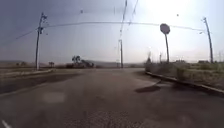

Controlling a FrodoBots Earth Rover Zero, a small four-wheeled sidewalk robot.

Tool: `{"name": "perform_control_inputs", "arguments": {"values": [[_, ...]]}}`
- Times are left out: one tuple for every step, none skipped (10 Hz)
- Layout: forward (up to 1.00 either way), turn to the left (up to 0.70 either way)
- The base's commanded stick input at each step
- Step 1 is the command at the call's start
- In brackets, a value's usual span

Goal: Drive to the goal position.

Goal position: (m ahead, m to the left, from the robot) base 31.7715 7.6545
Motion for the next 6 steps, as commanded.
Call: {"name": "perform_control_inputs", "arguments": {"values": [[0.7,0.0],[0.7,0.0],[0.7,0.0],[0.7,0.0],[0.7,0.0],[0.7,0.0]]}}
